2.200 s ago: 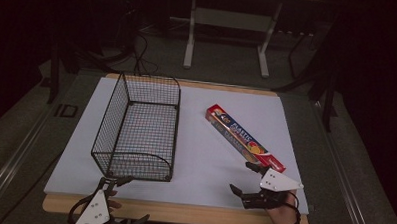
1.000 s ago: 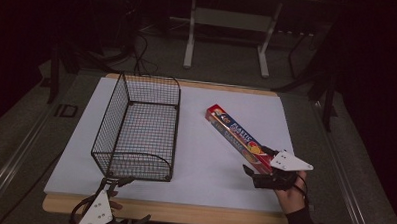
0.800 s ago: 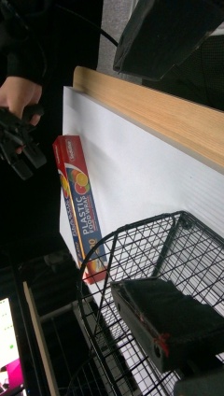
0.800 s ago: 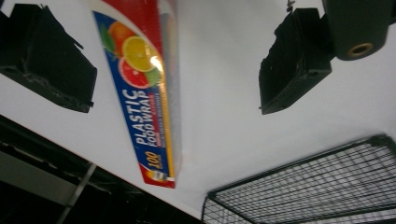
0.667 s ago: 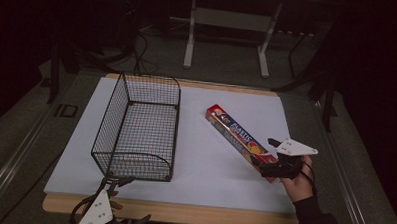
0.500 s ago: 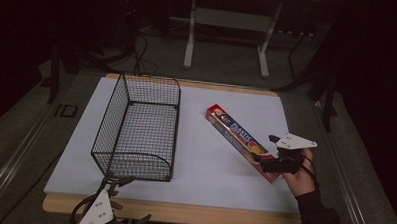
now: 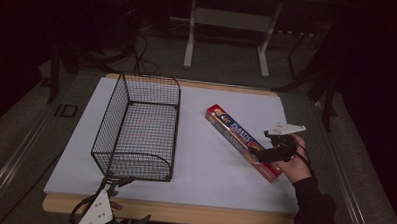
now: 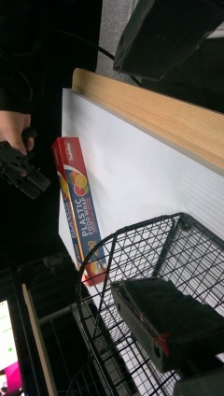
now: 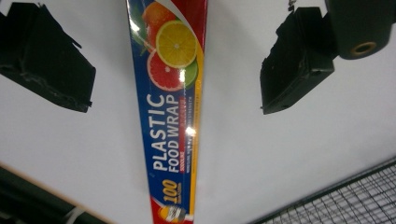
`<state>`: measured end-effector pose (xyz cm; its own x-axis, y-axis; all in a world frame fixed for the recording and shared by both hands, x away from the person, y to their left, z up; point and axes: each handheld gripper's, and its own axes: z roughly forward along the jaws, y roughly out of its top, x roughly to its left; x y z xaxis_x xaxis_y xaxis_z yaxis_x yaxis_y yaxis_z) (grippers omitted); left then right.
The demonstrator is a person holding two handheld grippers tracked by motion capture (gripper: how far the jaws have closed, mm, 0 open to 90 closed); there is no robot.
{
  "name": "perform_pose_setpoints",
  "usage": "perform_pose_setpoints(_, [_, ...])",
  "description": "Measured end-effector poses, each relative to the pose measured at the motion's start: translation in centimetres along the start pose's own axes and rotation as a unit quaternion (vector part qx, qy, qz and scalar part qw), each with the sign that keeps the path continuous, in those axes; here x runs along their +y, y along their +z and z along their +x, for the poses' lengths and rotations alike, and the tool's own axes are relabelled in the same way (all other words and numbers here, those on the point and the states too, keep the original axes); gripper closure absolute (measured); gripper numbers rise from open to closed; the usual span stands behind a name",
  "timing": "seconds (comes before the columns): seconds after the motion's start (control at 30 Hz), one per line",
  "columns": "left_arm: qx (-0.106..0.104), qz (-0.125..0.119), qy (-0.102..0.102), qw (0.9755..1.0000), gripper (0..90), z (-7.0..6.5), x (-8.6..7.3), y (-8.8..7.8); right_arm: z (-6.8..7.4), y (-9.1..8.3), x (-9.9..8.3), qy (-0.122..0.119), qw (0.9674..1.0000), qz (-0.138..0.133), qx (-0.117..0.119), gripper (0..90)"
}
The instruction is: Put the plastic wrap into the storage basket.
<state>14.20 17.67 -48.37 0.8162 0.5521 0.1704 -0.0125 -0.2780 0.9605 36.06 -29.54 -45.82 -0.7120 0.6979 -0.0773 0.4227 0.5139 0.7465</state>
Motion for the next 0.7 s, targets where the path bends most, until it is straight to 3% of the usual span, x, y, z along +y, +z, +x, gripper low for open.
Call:
perform_pose_setpoints(0.4, [-0.001, 0.003, -0.001, 1.0000, 0.0, 0.0, 0.0, 0.0, -0.8, 2.3, 0.5, 0.011, 0.9987, 0.049, -0.007, 13.4])
perform_pose_setpoints(0.7, [-0.002, 0.004, -0.001, 1.0000, 0.0, 0.0, 0.0, 0.0, -1.7, 3.8, 1.2, 0.030, 0.9949, 0.096, -0.001, 13.1])
